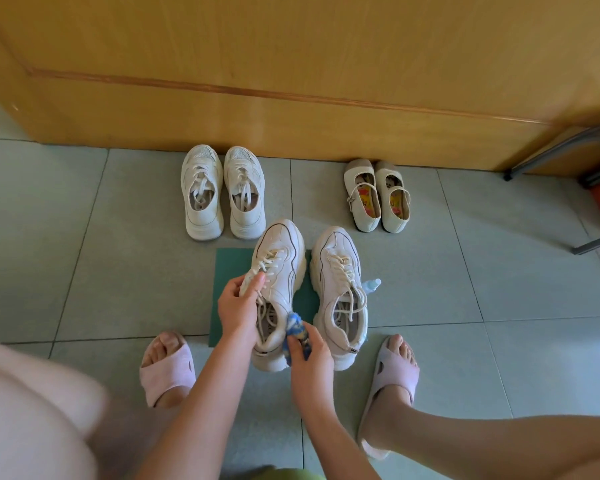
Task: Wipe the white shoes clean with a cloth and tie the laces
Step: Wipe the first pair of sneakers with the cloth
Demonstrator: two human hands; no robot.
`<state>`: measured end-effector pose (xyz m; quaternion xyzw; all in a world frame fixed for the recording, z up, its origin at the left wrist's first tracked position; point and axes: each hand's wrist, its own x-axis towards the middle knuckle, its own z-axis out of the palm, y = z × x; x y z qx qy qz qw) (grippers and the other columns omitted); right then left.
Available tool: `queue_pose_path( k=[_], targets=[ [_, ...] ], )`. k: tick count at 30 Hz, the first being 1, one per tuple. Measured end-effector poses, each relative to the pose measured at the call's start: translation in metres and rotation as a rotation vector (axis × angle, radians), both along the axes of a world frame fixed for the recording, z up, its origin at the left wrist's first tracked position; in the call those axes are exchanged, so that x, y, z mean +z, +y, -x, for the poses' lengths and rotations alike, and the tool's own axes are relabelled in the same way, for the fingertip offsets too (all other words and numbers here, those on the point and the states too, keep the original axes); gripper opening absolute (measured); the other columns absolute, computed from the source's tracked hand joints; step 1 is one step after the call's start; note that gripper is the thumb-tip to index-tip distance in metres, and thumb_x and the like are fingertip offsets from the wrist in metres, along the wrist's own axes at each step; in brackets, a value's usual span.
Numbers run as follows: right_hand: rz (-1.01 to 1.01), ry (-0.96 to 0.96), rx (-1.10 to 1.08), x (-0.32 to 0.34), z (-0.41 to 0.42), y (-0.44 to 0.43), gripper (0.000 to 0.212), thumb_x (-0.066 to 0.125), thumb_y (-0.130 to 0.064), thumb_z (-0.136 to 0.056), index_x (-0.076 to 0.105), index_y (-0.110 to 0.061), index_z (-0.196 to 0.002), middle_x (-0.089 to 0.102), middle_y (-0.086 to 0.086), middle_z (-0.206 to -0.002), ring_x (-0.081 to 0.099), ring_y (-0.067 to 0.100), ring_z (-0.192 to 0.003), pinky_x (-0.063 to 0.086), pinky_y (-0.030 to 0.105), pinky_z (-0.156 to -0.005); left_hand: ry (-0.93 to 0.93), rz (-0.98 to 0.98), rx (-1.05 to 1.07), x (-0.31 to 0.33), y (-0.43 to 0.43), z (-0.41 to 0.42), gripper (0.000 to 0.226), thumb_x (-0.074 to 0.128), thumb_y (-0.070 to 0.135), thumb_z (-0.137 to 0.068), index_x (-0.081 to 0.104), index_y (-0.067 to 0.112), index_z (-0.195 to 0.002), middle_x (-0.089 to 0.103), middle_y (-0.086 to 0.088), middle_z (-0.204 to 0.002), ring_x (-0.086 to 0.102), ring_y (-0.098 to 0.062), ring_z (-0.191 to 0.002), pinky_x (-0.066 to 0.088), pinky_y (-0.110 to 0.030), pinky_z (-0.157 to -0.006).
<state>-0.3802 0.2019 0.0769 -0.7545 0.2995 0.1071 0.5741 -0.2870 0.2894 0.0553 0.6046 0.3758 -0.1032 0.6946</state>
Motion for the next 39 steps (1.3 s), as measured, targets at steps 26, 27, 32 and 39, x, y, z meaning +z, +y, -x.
queue_pose_path(
  k=[26, 27, 32, 39],
  targets=[
    [-0.108, -0.227, 0.157, 0.052, -0.135, -0.004, 0.016, 0.071, -0.022, -0.082, 0.067, -0.016, -0.096, 0.072, 0.004, -0.091, 0.068, 0.017, -0.085, 0.056, 0.026, -0.075, -0.193, 0.374, -0.341, 0.062, 0.027, -0.042, 0.031, 0.05, 0.031, -0.095, 0.057, 0.014, -0.12, 0.067, -0.007, -0.111, 0.065, -0.022, -0.102, 0.055, -0.041, -0.087],
    [-0.067, -0.234, 0.2, 0.052, -0.14, -0.003, 0.014, 0.07, -0.023, -0.083, 0.068, -0.017, -0.095, 0.071, 0.002, -0.093, 0.066, 0.016, -0.089, 0.053, 0.024, -0.075, -0.206, 0.423, -0.316, 0.062, 0.031, -0.045, 0.034, 0.052, 0.028, -0.094, 0.055, 0.009, -0.121, 0.066, -0.011, -0.11, 0.065, -0.026, -0.1, 0.056, -0.042, -0.086],
    [0.099, -0.167, 0.307, 0.045, -0.154, -0.003, 0.02, 0.062, -0.031, -0.088, 0.067, -0.026, -0.107, 0.054, -0.002, -0.118, 0.049, 0.018, -0.11, 0.043, 0.032, -0.095, -0.211, 0.431, -0.169, 0.048, 0.042, -0.055, 0.03, 0.059, 0.02, -0.089, 0.056, 0.004, -0.113, 0.068, -0.013, -0.103, 0.068, -0.024, -0.091, 0.058, -0.033, -0.079],
    [0.486, 0.038, 0.422, 0.026, -0.11, -0.003, 0.063, 0.056, -0.057, -0.084, 0.038, -0.032, -0.138, 0.035, -0.005, -0.138, 0.026, 0.017, -0.126, 0.031, 0.033, -0.101, -0.134, 0.092, 0.078, 0.011, 0.031, -0.088, 0.02, 0.073, 0.014, -0.079, 0.055, 0.012, -0.089, 0.063, -0.008, -0.096, 0.063, -0.019, -0.087, 0.055, -0.029, -0.078]
  ],
)
